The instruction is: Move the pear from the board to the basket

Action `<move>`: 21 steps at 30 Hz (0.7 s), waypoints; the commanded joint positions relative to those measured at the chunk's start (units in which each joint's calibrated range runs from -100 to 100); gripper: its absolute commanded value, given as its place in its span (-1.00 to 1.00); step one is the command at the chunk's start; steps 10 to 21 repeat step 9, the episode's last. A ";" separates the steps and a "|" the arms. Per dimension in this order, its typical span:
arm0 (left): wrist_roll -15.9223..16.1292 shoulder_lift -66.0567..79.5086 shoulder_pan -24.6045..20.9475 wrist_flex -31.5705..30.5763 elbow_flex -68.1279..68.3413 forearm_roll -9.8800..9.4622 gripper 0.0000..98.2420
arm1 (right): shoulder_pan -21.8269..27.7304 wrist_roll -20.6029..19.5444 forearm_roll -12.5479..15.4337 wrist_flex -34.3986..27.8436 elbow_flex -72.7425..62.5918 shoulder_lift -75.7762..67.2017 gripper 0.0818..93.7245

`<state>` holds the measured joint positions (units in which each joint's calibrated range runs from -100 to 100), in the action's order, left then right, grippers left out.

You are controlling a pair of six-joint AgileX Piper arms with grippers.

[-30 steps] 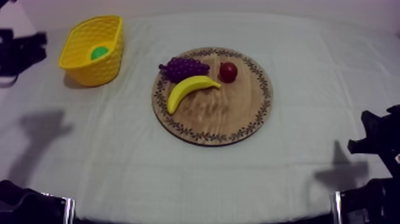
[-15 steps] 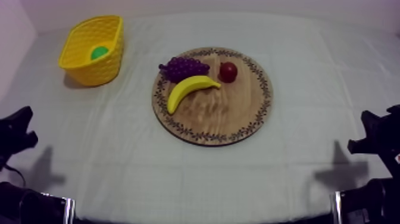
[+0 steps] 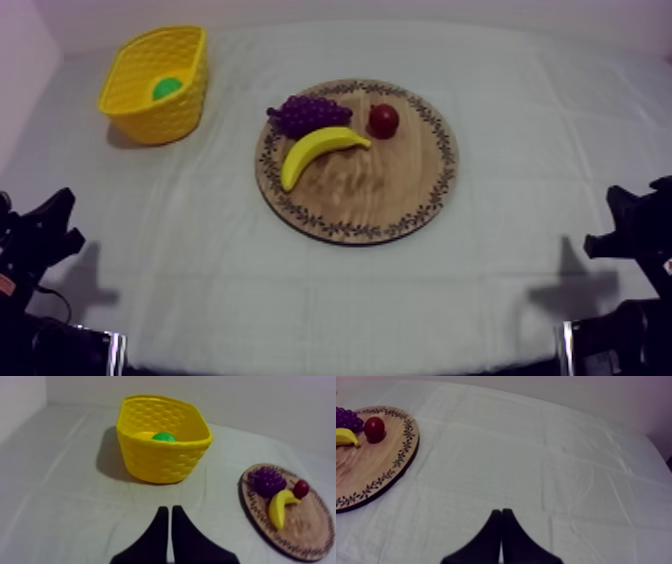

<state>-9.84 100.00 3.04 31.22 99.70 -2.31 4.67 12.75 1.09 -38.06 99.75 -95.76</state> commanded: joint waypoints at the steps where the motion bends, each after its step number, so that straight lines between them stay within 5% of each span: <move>1: -3.01 0.00 -0.04 -0.17 0.04 -0.01 -1.00 | 0.00 0.02 0.01 0.00 0.03 0.01 -0.99; 21: -2.35 0.00 -0.04 -0.26 0.07 -0.01 -1.00 | 0.00 0.02 0.01 0.00 0.03 0.01 -0.99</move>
